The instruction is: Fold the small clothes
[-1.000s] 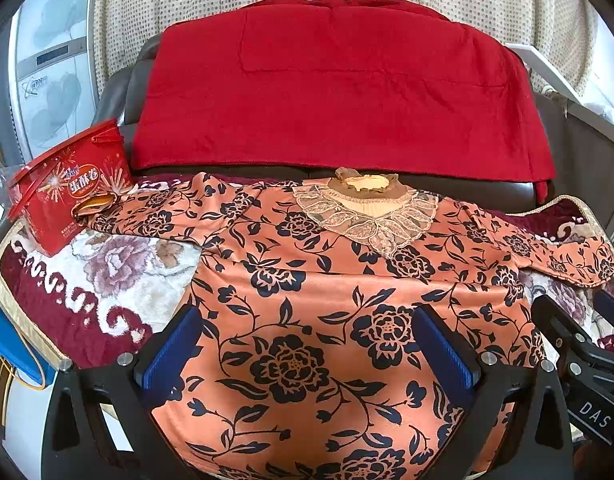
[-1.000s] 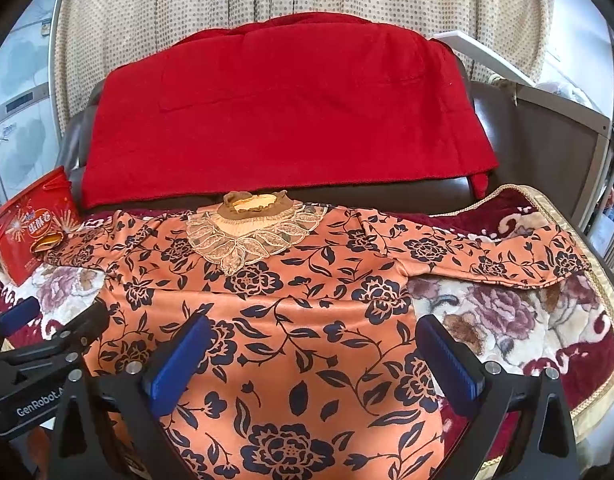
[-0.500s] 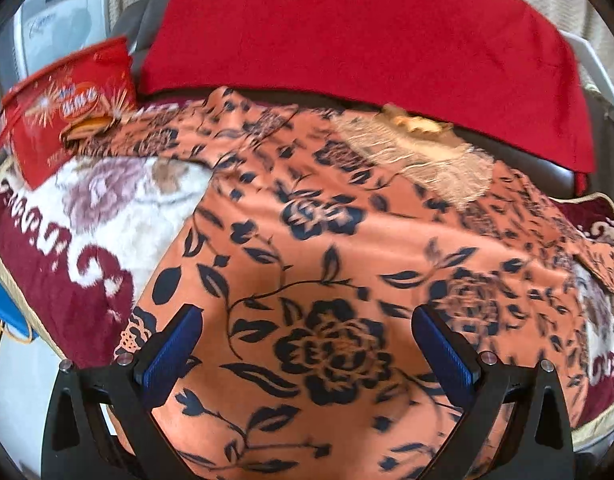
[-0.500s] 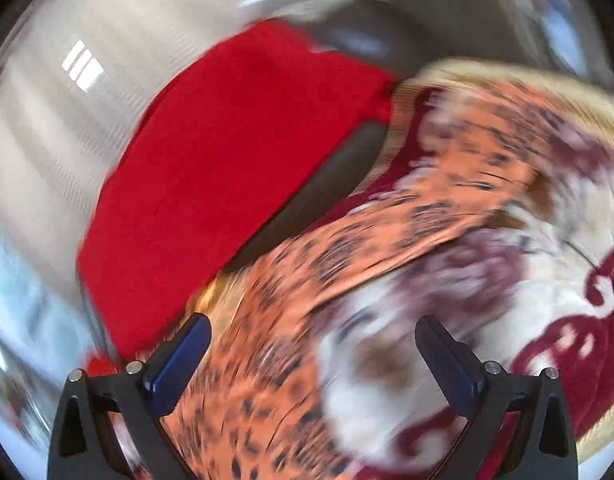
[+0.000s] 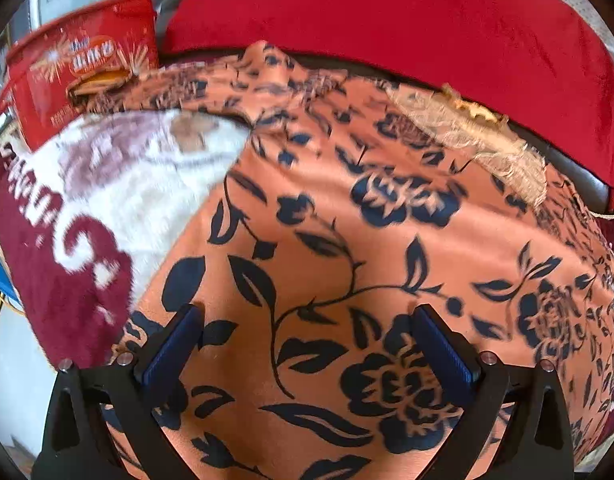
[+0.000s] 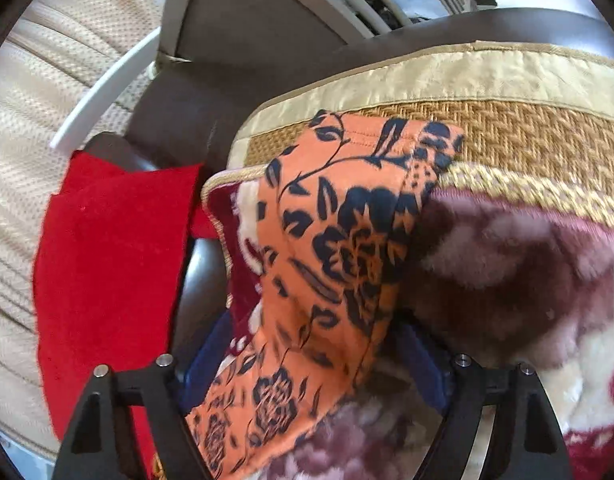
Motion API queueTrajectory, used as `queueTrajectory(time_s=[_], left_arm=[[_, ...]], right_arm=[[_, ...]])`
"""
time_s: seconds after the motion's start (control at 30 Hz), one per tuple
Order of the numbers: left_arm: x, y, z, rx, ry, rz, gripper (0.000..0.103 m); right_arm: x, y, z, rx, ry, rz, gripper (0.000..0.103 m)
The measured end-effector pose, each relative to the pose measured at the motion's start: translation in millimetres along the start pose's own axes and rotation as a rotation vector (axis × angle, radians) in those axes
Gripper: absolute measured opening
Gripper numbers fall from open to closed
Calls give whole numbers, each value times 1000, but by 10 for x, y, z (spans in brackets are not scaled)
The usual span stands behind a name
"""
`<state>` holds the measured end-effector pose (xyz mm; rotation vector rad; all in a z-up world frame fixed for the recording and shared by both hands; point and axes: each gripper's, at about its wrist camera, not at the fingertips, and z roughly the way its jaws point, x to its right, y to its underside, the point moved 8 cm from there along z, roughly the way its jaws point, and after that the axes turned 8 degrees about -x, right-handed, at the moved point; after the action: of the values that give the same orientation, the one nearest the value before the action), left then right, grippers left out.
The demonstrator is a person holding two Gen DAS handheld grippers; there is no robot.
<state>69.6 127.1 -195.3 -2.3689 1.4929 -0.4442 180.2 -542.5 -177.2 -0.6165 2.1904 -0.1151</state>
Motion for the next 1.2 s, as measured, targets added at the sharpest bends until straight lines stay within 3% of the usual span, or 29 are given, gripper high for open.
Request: queueTrajectory(time_s=[0.03, 0.07, 0.1, 0.17, 0.27, 0.37, 0.4, 0.5, 0.6, 0.67, 0.7, 0.8, 0.93, 1.0, 1.13, 1.2], left_arm=[[-11, 14, 26, 3, 0, 3, 103], [-8, 22, 32, 4, 0, 9, 103], [-3, 25, 36, 6, 0, 15, 103], [-13, 39, 40, 9, 7, 14, 103], [-64, 50, 70, 14, 48, 5, 103], [-119, 22, 23, 22, 126, -34, 103], [-125, 13, 11, -3, 151, -19, 103], [-200, -41, -103, -10, 236, -41, 103], [-380, -169, -325, 56, 236, -100, 103], [-489, -358, -509, 106, 273, -137, 103], [-500, -416, -537, 109, 289, -144, 103], [-383, -730, -586, 95, 380, -145, 103], [148, -1200, -501, 59, 476, -71, 103], [392, -1348, -324, 4, 504, -41, 103], [536, -1467, 436, -210, 471, -148, 103], [440, -1398, 745, -272, 381, -170, 80]], right_arm=[[4, -21, 10, 1, 13, 2, 78], [-17, -75, 27, 4, 30, 2, 62], [-77, -149, 49, 4, 44, -28, 4], [-228, -108, 75, -9, 133, -82, 5], [-982, -1, -133, 43, 120, -302, 5], [-1970, 543, -353, 37, -29, -496, 5], [-2406, 877, -448, 25, -113, -572, 5], [-3190, 1827, -567, -67, -306, -682, 5], [-3700, 2925, -487, -180, -443, -800, 13], [-3735, 3628, -151, -359, -473, -851, 81], [-3639, 3990, 126, -464, -433, -875, 102], [-3167, 4448, 649, -639, -374, -834, 101], [-2778, 4003, 512, -584, -428, -725, 103], [-2622, 3686, 409, -539, -434, -701, 103], [-2481, 3407, 226, -526, -459, -674, 103], [-2372, 3199, 211, -518, -483, -622, 103]])
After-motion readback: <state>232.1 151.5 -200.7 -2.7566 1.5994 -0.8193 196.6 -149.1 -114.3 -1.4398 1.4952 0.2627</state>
